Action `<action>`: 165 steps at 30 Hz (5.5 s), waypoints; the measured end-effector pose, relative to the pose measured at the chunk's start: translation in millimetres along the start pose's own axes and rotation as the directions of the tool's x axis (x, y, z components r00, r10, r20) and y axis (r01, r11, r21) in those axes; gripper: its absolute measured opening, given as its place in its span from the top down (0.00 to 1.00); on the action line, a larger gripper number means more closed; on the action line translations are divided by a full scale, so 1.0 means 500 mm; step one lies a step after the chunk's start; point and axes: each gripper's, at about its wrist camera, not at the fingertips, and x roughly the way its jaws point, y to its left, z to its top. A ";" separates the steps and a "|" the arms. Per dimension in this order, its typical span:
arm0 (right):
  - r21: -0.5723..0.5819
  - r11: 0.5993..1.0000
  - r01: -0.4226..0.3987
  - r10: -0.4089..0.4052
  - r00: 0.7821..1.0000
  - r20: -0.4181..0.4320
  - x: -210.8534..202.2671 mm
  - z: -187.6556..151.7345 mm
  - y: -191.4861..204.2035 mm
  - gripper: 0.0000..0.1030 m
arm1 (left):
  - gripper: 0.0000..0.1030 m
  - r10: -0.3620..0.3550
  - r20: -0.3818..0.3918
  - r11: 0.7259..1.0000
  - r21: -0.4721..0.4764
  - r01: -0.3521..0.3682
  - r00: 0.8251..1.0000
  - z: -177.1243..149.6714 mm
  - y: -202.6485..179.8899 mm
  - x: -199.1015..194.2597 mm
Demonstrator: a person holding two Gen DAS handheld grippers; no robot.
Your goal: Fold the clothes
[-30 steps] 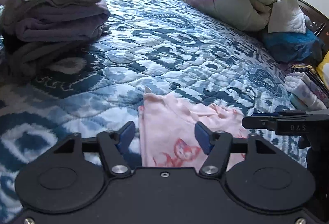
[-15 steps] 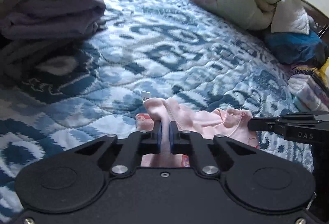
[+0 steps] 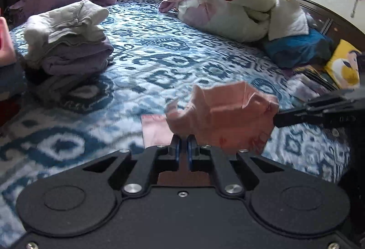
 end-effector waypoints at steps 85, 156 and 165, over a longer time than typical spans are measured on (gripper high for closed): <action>0.286 0.956 0.067 -0.133 0.967 0.217 0.160 -0.009 -0.181 0.83 | 0.90 -0.122 0.062 0.991 -0.046 0.125 0.991 0.128 0.086 0.249; 0.349 0.933 0.087 -0.179 0.954 0.241 0.137 -0.266 -0.147 0.35 | 0.99 0.412 0.160 0.903 0.062 -0.426 0.897 0.102 0.131 0.068; 0.333 0.939 0.087 -0.177 0.952 0.250 0.145 -0.271 -0.148 0.33 | 0.99 0.524 0.130 0.851 -0.041 -0.524 0.842 0.017 0.249 -0.003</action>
